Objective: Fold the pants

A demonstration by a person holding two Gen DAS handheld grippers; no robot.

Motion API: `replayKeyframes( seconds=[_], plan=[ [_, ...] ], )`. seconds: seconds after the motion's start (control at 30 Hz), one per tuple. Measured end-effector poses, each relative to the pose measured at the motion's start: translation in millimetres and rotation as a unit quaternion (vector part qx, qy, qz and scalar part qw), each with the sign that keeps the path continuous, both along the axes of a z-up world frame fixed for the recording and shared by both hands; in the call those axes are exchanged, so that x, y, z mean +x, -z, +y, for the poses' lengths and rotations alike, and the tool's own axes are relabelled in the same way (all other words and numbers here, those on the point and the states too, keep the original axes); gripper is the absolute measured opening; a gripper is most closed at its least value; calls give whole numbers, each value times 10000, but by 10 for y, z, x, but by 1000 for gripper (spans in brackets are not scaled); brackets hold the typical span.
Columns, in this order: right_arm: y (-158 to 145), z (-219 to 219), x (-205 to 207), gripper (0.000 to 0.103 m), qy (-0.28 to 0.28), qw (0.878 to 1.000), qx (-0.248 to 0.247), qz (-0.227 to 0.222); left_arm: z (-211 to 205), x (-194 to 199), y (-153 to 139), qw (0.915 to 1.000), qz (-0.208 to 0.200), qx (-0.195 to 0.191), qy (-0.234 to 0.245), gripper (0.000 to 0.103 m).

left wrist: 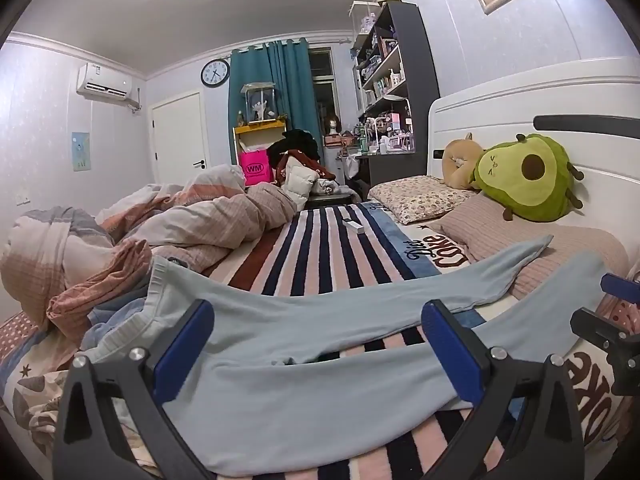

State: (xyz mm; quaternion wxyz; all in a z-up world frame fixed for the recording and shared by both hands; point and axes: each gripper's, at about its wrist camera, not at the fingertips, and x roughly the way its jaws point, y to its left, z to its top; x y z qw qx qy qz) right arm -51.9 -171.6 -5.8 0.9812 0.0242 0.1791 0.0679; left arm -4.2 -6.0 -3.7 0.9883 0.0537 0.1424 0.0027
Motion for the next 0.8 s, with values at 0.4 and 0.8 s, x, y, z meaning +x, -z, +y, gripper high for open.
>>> replayKeyframes(
  seconds=[0.4, 0.8],
  plan=[
    [-6, 79, 67, 103, -228, 9996, -143, 47, 110, -15, 83, 9998, 40, -118, -161, 102],
    [-8, 453, 218, 103, -532, 9980, -347, 59, 416, 17, 174, 9990, 211, -260, -292, 102]
  ],
)
